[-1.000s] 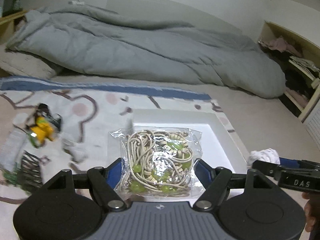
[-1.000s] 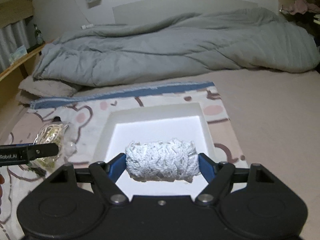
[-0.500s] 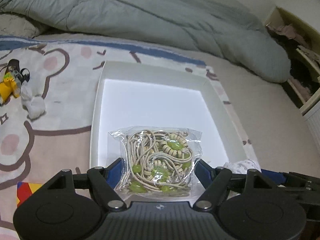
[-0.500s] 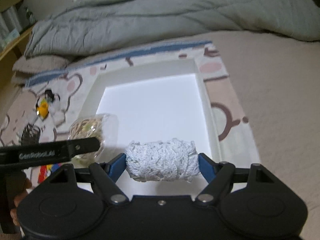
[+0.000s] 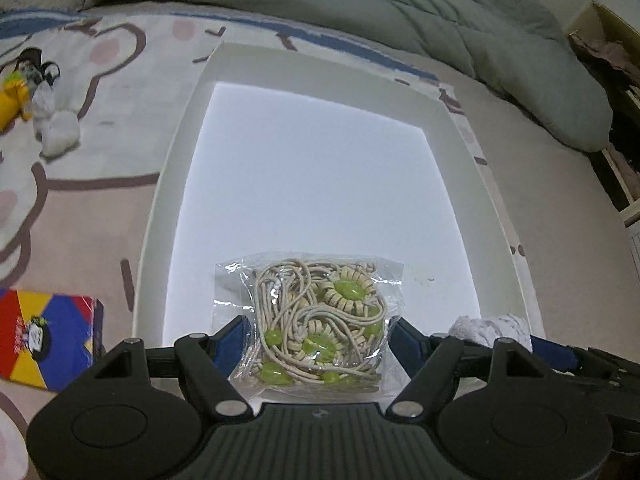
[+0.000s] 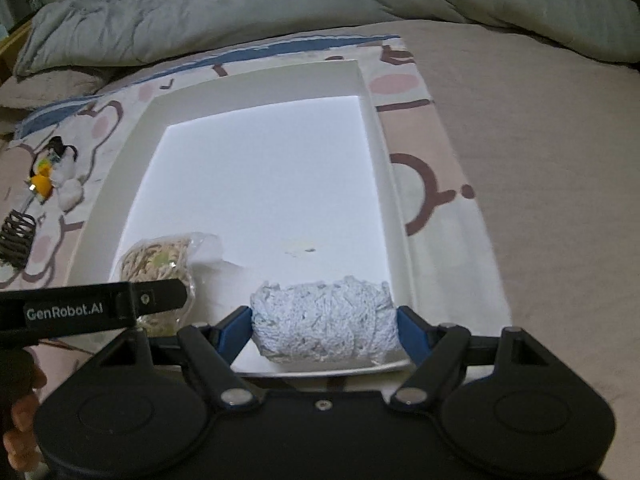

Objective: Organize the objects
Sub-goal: 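Carry the rope coil and bead bag into the white tray with both tools, then open both tools to release the rope coil and bead bag in the tray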

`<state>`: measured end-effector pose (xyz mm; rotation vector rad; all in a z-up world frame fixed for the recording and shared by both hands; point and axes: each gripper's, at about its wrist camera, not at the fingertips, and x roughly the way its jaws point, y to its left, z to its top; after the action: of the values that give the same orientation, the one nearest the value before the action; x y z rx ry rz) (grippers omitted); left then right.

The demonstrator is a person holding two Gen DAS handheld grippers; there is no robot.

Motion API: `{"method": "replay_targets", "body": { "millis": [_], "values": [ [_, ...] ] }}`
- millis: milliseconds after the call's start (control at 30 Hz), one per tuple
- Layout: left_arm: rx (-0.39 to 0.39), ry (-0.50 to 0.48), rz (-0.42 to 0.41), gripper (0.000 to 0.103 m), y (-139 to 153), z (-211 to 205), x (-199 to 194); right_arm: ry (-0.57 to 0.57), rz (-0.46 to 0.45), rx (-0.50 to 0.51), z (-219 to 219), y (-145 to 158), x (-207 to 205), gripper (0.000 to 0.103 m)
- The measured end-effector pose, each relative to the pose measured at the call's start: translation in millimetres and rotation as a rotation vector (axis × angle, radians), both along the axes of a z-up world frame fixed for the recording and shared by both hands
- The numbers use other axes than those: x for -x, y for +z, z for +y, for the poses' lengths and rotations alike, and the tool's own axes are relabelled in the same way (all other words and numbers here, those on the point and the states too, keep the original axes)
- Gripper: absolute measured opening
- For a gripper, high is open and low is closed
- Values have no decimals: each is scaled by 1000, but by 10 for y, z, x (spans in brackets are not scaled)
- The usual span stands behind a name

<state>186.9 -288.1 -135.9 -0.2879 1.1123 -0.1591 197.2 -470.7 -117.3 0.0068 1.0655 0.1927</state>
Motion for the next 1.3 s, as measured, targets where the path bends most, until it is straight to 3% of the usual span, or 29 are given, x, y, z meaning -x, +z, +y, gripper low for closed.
{"method": "replay_targets", "body": {
  "millis": [267,733,1033,1167,1300],
  "values": [
    [15,14,20,76,12,-48,-49,10,-42,-22,7,68,32,87],
    [-36,-11,74,76,-4,-171,-93,55,-19,74,45,161,93,89],
    [-62,-16,84,77,-1,-209,-66,18,-32,69,-91,236,135,89],
    [-35,-7,97,90,37,-172,-63,20,-29,71,-89,224,116,89],
    [-33,-12,79,91,147,-151,-49,14,-27,69,-94,214,111,89]
  ]
}}
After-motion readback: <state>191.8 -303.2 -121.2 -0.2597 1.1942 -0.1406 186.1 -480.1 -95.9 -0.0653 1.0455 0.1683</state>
